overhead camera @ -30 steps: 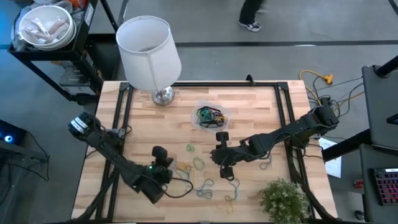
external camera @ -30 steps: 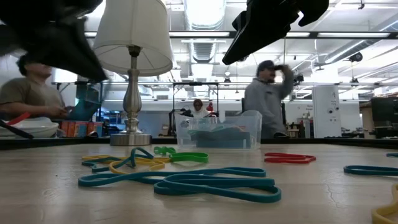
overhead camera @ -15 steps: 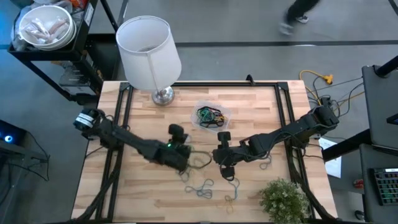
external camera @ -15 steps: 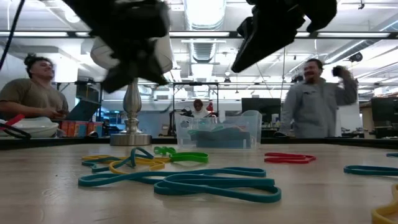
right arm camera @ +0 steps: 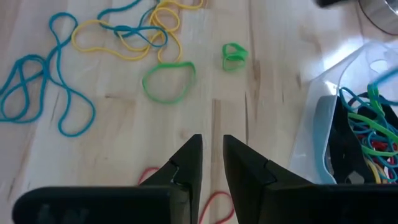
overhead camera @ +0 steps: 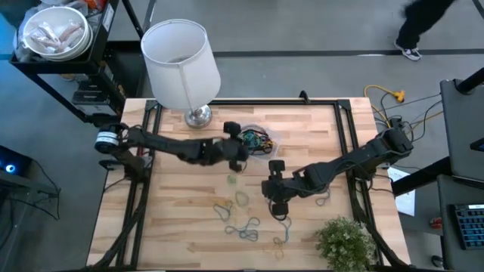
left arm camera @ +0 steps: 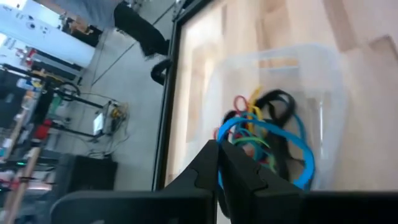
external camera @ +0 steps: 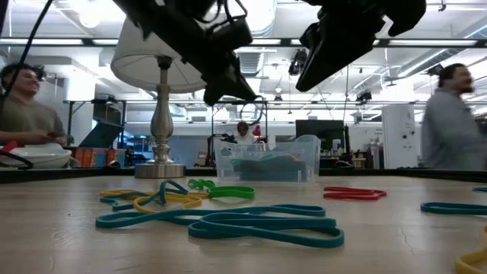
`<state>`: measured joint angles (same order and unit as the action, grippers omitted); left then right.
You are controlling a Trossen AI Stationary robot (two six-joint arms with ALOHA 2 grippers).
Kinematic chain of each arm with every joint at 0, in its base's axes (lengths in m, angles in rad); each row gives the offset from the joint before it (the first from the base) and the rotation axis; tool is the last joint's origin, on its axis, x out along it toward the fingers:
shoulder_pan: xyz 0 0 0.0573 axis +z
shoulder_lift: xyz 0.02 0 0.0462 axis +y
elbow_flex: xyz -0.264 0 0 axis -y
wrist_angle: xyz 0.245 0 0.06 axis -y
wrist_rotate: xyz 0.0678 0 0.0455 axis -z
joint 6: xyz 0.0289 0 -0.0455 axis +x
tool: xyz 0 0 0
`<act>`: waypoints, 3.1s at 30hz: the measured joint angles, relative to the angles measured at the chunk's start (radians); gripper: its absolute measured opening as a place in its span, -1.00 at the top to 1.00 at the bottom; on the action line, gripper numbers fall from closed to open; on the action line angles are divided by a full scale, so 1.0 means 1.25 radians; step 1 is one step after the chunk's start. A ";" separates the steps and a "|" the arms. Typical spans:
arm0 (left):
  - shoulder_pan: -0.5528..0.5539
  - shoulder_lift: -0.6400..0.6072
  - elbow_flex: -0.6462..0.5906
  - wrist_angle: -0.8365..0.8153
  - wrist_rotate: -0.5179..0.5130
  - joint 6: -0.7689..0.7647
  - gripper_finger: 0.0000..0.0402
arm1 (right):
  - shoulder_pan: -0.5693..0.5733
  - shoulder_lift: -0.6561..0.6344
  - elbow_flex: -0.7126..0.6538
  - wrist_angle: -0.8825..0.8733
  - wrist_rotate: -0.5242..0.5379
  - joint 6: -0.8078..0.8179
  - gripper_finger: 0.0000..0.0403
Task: Pick and place rubber bands into bin
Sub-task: Put the blue rubber bands into the bin
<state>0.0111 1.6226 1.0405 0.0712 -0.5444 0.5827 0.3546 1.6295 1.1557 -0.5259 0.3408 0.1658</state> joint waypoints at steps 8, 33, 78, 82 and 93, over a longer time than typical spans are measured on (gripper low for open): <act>0.080 0.014 -0.001 0.056 0.102 -0.001 1.00 | 0.006 -0.004 0.000 0.000 0.000 0.000 0.72; 0.135 0.123 0.010 0.082 0.141 -0.042 0.47 | 0.008 -0.004 0.000 -0.002 0.000 0.006 0.72; -0.297 -0.625 -0.454 -0.020 0.137 -0.168 0.43 | 0.011 -0.003 -0.138 -0.457 -0.279 0.702 0.71; -0.297 -0.616 -0.451 -0.011 0.138 -0.165 0.43 | 0.011 -0.003 -0.165 -0.455 -0.280 0.743 0.63; -0.297 -0.607 -0.451 0.021 0.138 -0.160 0.43 | 0.011 -0.003 -0.216 -0.418 -0.280 0.810 0.38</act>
<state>-0.3603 0.8633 0.4770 0.0972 -0.3717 0.3828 0.3680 1.6260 0.8859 -1.0482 -0.0093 1.1777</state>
